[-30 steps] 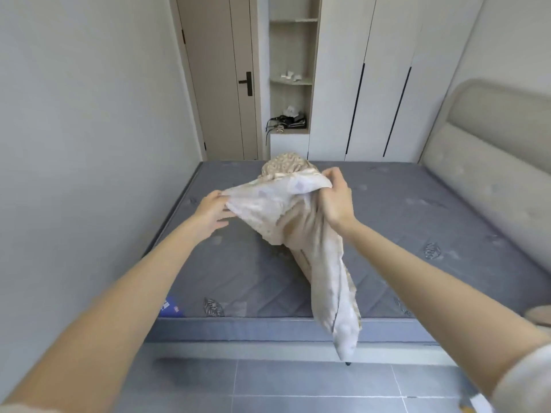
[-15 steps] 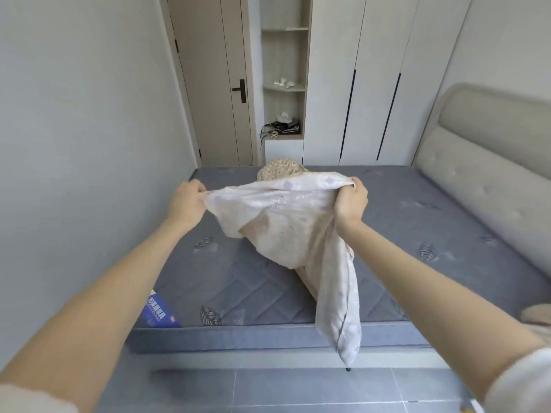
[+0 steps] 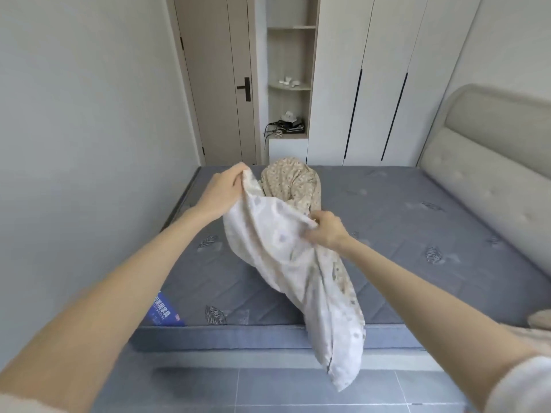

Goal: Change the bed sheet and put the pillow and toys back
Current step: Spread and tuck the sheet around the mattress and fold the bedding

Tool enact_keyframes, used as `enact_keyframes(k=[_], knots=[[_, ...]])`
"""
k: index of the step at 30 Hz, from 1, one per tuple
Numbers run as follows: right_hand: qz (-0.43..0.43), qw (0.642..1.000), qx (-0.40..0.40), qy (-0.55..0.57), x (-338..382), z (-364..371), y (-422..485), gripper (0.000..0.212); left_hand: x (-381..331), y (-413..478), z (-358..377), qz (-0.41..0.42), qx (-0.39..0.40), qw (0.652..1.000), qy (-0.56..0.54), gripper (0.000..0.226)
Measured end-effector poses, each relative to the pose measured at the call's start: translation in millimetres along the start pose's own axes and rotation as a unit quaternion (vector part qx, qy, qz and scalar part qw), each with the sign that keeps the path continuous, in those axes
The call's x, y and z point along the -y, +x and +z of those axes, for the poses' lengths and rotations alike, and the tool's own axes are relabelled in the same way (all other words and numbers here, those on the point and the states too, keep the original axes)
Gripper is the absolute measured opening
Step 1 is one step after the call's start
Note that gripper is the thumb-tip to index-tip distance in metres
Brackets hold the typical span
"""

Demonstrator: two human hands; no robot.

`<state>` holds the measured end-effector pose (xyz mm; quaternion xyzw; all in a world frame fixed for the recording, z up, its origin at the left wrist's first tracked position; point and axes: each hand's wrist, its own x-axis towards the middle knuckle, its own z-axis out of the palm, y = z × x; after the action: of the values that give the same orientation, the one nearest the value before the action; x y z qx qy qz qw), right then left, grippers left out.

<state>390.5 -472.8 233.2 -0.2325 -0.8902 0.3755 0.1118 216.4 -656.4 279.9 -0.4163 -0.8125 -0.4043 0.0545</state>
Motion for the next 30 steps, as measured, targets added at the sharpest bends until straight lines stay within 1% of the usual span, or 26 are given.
enact_keyframes(k=[1, 2, 3, 4, 5, 6, 7, 8, 9, 11, 12, 13, 14, 15, 17, 18, 19, 20, 22, 23, 24, 27, 28, 30], knots=[[0.001, 1.000, -0.011, 0.003, 1, 1, 0, 0.004, 0, 1, -4, 0.018, -0.013, 1.000, 0.004, 0.036], [0.017, 0.999, -0.044, 0.010, 3, 0, 0, 0.008, 2, 2, -10, 0.026, -0.039, 0.999, 0.012, 0.028], [0.042, 0.995, -0.094, 0.011, 4, -3, 0, 0.018, 8, 2, -17, 0.026, -0.073, 0.997, 0.020, 0.021], [0.067, 0.988, -0.140, 0.010, 5, -8, 1, 0.026, 16, 1, -27, 0.019, -0.102, 0.994, 0.030, 0.019], [0.080, 0.983, -0.167, 0.014, 6, -12, 2, 0.031, 26, -3, -36, 0.013, -0.106, 0.993, 0.044, 0.022], [0.086, 0.980, -0.177, 0.025, 7, -16, 4, 0.034, 34, -7, -44, 0.007, -0.075, 0.996, 0.053, 0.024], [0.090, 0.980, -0.174, 0.039, 9, -17, 5, 0.035, 41, -12, -50, 0.000, -0.010, 0.998, 0.062, 0.024], [0.094, 0.981, -0.165, 0.048, 14, -14, 7, 0.035, 48, -19, -55, -0.009, 0.062, 0.994, 0.084, 0.031], [0.100, 0.981, -0.159, 0.051, 15, -13, 7, 0.034, 50, -25, -55, -0.014, 0.119, 0.984, 0.129, 0.045], [0.097, 0.983, -0.147, 0.046, 23, -2, 11, 0.030, 59, -36, -60, -0.006, 0.176, 0.952, 0.249, 0.072], [0.091, 0.985, -0.142, 0.043, 26, 3, 12, 0.027, 63, -41, -61, 0.010, 0.198, 0.932, 0.303, 0.077], [0.082, 0.987, -0.132, 0.037, 30, 9, 14, 0.024, 70, -49, -62, 0.018, 0.221, 0.914, 0.341, 0.075], [0.072, 0.990, -0.113, 0.033, 33, 15, 16, 0.021, 78, -58, -63, 0.023, 0.240, 0.898, 0.367, 0.067], [0.064, 0.994, -0.083, 0.026, 36, 21, 19, 0.021, 88, -67, -65, 0.026, 0.255, 0.886, 0.387, 0.054], [0.068, 0.997, -0.014, 0.011, 40, 35, 24, 0.027, 110, -81, -69, 0.018, 0.247, 0.882, 0.400, 0.022], [0.073, 0.997, 0.016, 0.004, 40, 43, 27, 0.029, 121, -86, -71, -0.002, 0.239, 0.888, 0.393, 0.019], [0.076, 0.996, 0.042, -0.004, 42, 50, 28, 0.031, 131, -88, -72, -0.029, 0.230, 0.897, 0.376, 0.028], [0.080, 0.994, 0.074, -0.015, 43, 57, 30, 0.039, 141, -89, -74, -0.055, 0.222, 0.910, 0.347, 0.034], [0.081, 0.982, 0.159, -0.061, 47, 70, 32, 0.071, 156, -91, -76, -0.103, 0.195, 0.935, 0.277, 0.037], [0.073, 0.970, 0.210, -0.095, 49, 78, 35, 0.086, 164, -90, -76, -0.120, 0.180, 0.944, 0.248, 0.035], [0.060, 0.955, 0.257, -0.135, 52, 87, 40, 0.096, 171, -88, -74, -0.128, 0.170, 0.952, 0.221, 0.034], [0.034, 0.897, 0.367, -0.245, 60, 117, 55, 0.109, 189, -71, -68, -0.151, 0.177, 0.960, 0.158, 0.035], [0.031, 0.876, 0.390, -0.283, 60, 127, 60, 0.107, 192, -65, -66, -0.154, 0.186, 0.959, 0.148, 0.034], [0.037, 0.844, 0.416, -0.338, 57, 152, 79, 0.088, 207, -46, -57, -0.152, 0.218, 0.952, 0.151, 0.035]])
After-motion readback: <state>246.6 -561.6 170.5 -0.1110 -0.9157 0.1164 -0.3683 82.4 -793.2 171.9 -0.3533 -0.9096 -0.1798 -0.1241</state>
